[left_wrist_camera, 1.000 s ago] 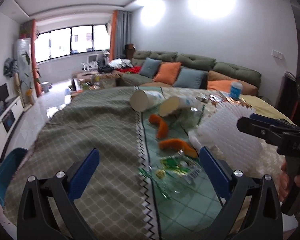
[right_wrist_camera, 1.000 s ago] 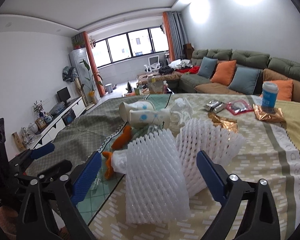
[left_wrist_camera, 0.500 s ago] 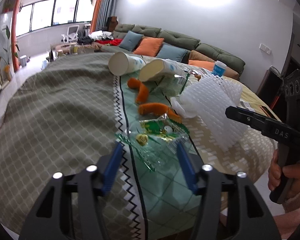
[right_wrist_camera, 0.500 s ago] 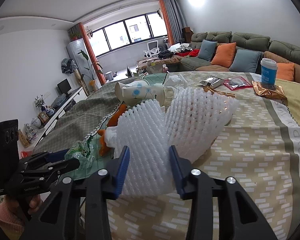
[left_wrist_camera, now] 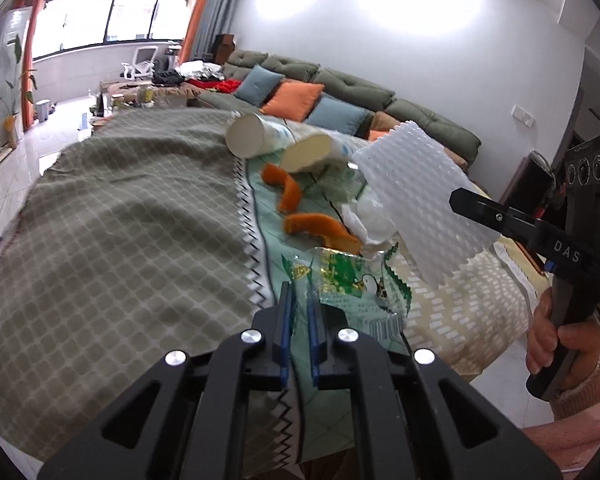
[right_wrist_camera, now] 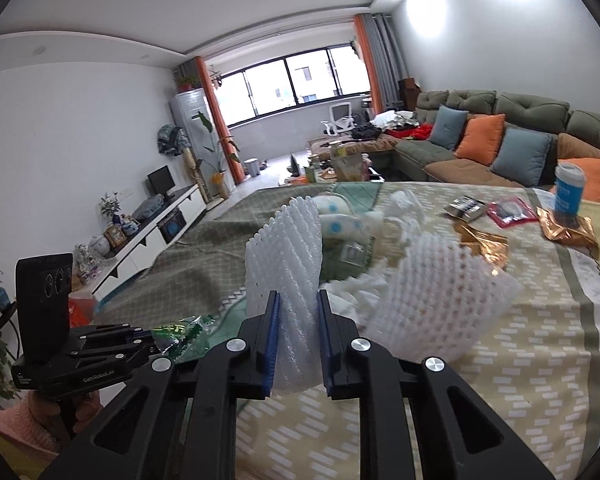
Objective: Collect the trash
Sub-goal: 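Carry the foam net and green wrapper to the teal bin and release both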
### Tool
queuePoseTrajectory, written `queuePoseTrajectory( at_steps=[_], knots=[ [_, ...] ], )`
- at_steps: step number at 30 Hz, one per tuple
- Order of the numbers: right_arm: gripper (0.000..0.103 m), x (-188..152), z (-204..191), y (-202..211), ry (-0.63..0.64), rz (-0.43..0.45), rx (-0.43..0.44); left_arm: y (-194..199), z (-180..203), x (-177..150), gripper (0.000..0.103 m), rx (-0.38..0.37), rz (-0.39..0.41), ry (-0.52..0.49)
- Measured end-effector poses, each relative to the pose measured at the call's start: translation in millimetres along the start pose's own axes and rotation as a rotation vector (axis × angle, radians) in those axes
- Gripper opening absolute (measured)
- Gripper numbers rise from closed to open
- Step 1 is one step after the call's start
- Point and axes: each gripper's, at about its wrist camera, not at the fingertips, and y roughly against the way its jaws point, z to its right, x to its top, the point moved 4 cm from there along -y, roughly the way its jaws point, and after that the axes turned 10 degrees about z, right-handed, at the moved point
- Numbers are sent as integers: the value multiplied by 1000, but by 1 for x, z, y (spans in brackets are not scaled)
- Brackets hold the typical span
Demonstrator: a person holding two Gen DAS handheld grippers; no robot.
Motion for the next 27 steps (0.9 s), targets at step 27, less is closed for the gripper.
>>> queuePoseTrajectory(
  at_steps=[27],
  knots=[
    [18,37,-213,-185,178,-161,480,152,-197,49,9,614,219,195]
  ],
)
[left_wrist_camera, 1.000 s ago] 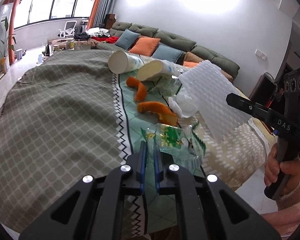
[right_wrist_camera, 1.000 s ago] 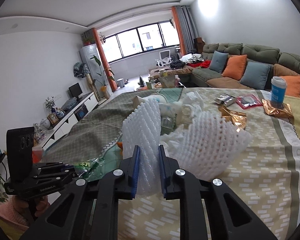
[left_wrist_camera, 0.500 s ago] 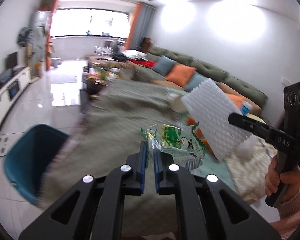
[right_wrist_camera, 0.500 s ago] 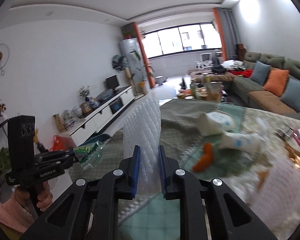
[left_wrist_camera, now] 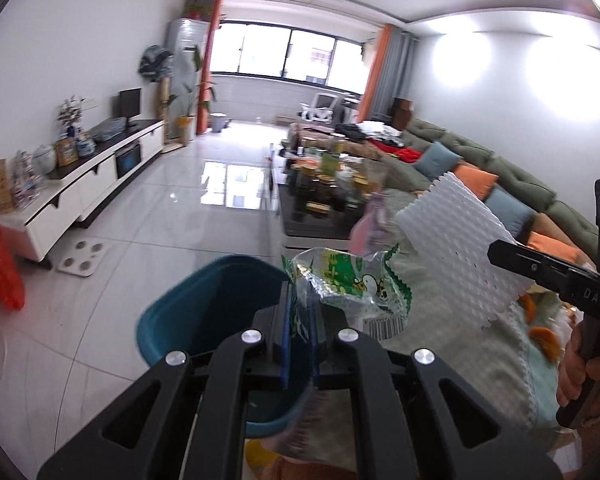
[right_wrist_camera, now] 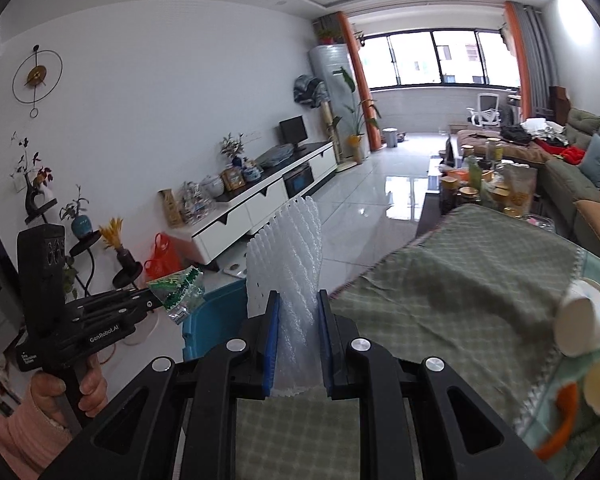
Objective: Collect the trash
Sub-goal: 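Carry the foam net and green wrapper to the teal bin and release both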
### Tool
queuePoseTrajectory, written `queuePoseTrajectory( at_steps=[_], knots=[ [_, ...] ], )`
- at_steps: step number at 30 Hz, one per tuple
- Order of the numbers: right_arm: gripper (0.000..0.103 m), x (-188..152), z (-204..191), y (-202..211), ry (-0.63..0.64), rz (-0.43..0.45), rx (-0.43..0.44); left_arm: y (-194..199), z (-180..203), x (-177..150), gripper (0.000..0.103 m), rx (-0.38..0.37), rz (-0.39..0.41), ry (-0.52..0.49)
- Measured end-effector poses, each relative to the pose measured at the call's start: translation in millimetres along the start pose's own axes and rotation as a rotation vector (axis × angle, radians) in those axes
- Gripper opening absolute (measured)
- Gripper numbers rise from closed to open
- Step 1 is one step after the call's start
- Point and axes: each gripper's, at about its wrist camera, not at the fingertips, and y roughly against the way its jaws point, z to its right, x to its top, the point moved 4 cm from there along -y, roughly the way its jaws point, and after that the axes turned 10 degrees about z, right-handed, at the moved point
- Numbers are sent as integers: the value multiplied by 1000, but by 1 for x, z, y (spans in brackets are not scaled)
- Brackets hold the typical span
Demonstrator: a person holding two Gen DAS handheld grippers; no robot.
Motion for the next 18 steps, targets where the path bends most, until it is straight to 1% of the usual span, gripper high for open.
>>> queuePoseTrajectory(
  at_steps=[4,9,14,18],
  knots=[
    [18,2,-9,-39,2,-48,29,-13,-16,0,9,51,-20,11],
    [18,-7,-14,-76,-29,-111,31,-21,-34,-9,9,82,-49,27],
    [18,-19,-19,-104,-60,-183,25,-33,-38,-18,9,111,-90,32],
    [21,-26,-24,-121,-66,-235,17,-44,-45,-24,10,124,-123,40]
  ],
)
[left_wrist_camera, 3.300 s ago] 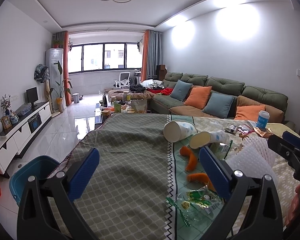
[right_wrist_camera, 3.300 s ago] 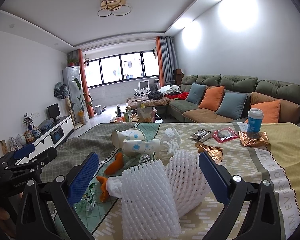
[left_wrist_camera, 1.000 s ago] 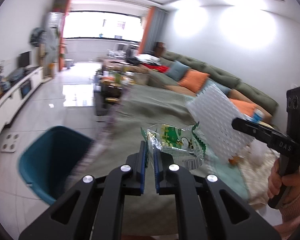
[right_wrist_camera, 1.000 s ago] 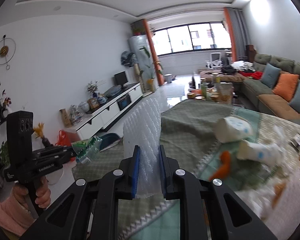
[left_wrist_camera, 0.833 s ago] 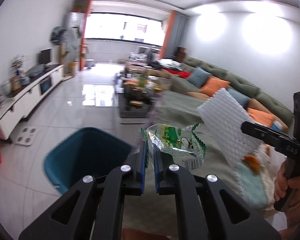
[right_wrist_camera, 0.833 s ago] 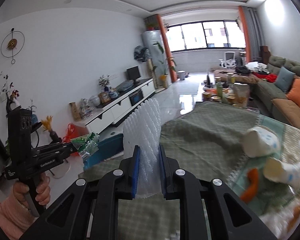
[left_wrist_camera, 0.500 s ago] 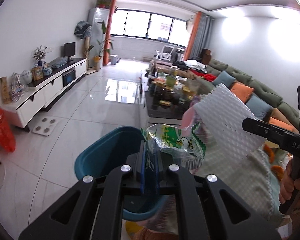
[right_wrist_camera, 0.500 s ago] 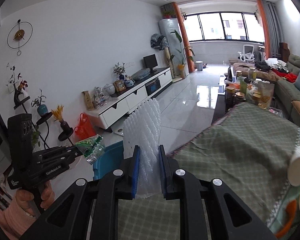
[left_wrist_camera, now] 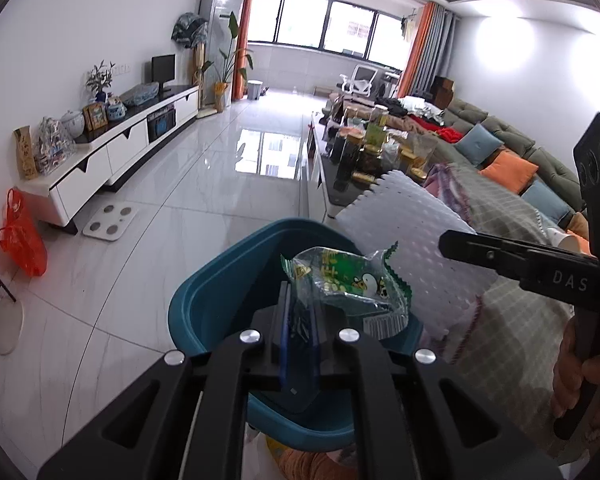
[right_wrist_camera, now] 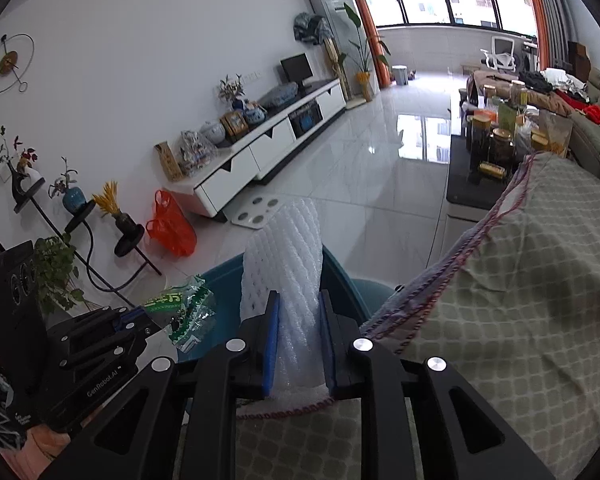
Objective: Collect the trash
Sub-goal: 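Carry the foam net and green wrapper to the teal bin and release both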
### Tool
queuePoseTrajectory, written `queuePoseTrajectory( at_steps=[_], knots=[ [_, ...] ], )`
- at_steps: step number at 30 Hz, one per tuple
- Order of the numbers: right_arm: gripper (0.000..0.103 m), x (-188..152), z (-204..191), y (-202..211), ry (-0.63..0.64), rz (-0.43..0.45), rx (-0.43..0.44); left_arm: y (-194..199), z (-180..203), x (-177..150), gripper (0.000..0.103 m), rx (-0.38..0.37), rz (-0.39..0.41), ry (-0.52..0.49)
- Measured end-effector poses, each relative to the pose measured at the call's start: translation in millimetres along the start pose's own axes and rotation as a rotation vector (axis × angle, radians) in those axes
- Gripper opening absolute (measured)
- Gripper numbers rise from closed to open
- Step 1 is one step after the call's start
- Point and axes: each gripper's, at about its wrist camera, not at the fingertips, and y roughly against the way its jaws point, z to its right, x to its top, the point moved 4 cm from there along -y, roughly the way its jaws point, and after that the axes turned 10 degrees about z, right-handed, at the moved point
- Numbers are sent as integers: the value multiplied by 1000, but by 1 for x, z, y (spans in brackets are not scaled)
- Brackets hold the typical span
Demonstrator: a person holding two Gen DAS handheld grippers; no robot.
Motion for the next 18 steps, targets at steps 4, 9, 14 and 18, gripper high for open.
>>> queuePoseTrajectory(
  at_steps=[4,9,14,18],
  knots=[
    [30,-4,-1,-14,-19,-46,-20,-9,-4,-7,12,14,-26,-4],
    [50,-8,2,-22,-49,-79,-14,-17,-7,-11,28,29,-57,6],
    [55,-10,2,-13,-57,-61,-3,-24,-15,-12,38,35,-62,23],
    [62,-10,1,3,-59,-31,13,-18,-10,-11,47,17,-36,11]
  ],
)
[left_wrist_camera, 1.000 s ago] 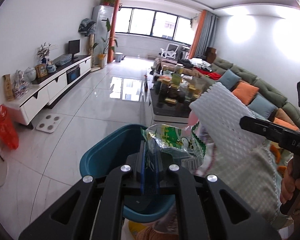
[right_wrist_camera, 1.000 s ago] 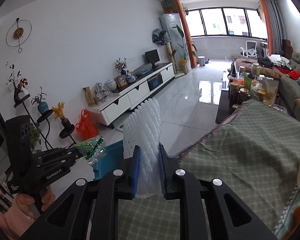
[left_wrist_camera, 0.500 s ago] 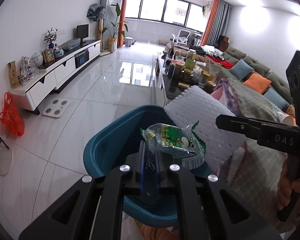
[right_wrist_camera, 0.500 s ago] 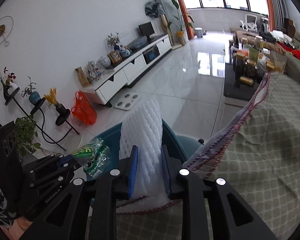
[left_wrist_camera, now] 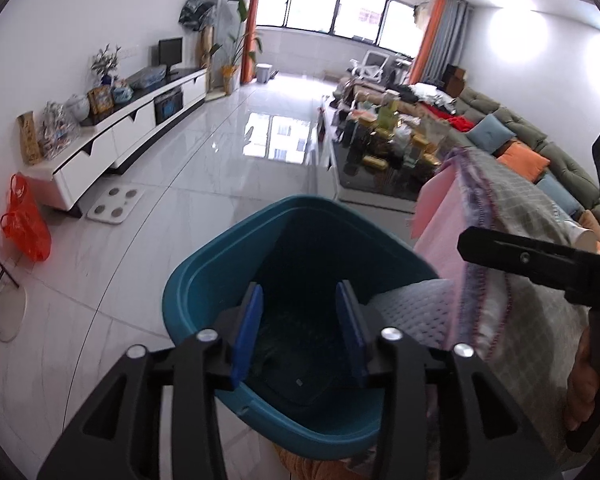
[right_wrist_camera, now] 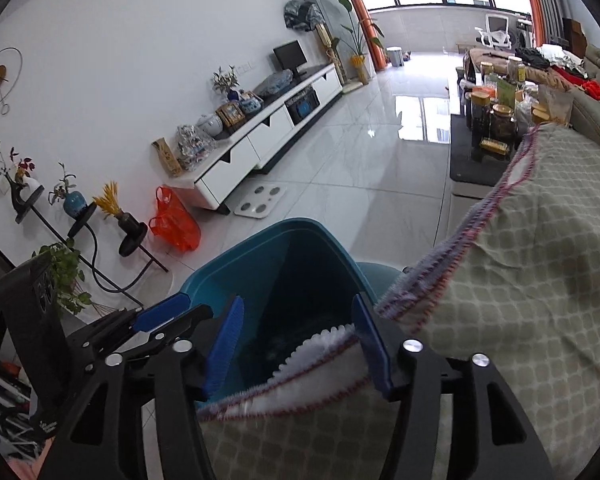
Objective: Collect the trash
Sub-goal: 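Carry the foam net and green wrapper to the teal bin and release both, then return both tools from the bin to the table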
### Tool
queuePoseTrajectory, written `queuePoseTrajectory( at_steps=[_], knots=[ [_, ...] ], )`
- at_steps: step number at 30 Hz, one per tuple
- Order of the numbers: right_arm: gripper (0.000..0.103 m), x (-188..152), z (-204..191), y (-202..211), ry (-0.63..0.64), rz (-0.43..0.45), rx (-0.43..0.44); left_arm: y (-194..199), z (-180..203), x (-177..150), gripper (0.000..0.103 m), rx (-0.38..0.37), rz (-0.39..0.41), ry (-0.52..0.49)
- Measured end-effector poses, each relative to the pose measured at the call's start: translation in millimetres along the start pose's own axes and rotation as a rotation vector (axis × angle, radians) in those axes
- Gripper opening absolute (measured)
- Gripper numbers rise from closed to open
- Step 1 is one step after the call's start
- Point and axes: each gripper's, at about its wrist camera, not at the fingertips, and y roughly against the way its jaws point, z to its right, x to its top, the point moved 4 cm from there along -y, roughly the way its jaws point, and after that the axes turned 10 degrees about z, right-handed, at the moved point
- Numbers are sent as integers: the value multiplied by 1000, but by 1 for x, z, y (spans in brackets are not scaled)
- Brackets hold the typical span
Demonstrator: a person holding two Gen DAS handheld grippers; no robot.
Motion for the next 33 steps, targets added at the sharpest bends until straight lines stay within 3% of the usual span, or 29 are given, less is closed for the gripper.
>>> queuePoseTrajectory(
  at_steps=[2,8,17,25,30,33],
  knots=[
    [62,0,2,12,3,21,4,9,9,3,55,-13,36,-19],
    [63,4,3,46,0,89,44,31,34,10,58,-73,101,-43],
    [63,-3,14,91,-16,149,67,35,55,14,60,-89,110,-72],
    [63,-23,42,133,-52,195,36,48,71,6,60,-164,123,-90],
    [64,-39,65,161,-68,224,-21,58,103,-4,62,-230,134,-157],
    [64,-45,79,173,-100,232,-46,53,104,0,62,-194,143,-184]
  ],
)
